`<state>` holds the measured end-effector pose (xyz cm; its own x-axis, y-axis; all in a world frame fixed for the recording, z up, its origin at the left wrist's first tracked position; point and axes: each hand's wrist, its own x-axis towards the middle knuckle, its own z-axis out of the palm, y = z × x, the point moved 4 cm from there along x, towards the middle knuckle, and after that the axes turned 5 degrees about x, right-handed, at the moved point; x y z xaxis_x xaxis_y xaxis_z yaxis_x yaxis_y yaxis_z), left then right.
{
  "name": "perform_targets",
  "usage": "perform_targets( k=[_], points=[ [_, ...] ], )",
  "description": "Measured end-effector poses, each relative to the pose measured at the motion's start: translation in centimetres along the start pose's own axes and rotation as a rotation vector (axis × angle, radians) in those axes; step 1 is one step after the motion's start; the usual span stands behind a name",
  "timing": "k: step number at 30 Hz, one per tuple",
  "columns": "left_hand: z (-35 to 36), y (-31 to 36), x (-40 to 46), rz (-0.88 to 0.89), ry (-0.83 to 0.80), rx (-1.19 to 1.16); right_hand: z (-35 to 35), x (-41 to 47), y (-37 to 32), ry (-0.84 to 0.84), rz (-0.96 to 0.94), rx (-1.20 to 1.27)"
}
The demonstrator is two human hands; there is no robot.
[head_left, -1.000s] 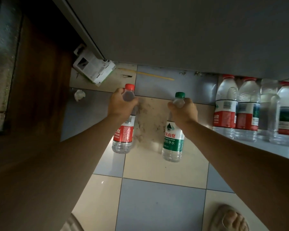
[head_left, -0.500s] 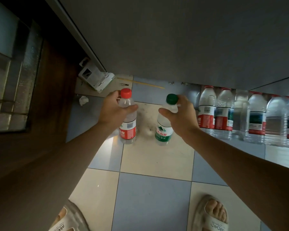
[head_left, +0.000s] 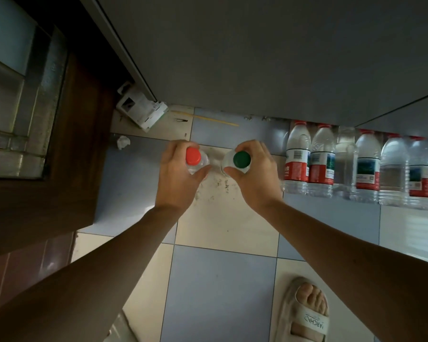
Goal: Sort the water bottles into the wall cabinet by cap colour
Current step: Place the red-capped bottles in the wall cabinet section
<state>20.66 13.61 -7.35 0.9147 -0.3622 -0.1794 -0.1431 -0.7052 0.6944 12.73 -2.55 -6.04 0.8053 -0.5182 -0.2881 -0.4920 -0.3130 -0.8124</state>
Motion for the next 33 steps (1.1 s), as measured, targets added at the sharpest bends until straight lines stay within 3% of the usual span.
perform_targets(
  k=[14,24,33],
  points=[
    [1.2,-4.3,-1.0,-0.144,-0.133,-0.123,1.1,0.6,4.5,-0.079,0.233,0.02],
    [4.3,-5.8,0.1,-0.159,-0.015,-0.237,4.5,2.1,8.3,0.105,0.188,0.187],
    [2.2,-4.3,-0.7,-0.237,-0.017,-0.285,2.5,0.5,6.8,0.109,0.23,0.146]
  ],
)
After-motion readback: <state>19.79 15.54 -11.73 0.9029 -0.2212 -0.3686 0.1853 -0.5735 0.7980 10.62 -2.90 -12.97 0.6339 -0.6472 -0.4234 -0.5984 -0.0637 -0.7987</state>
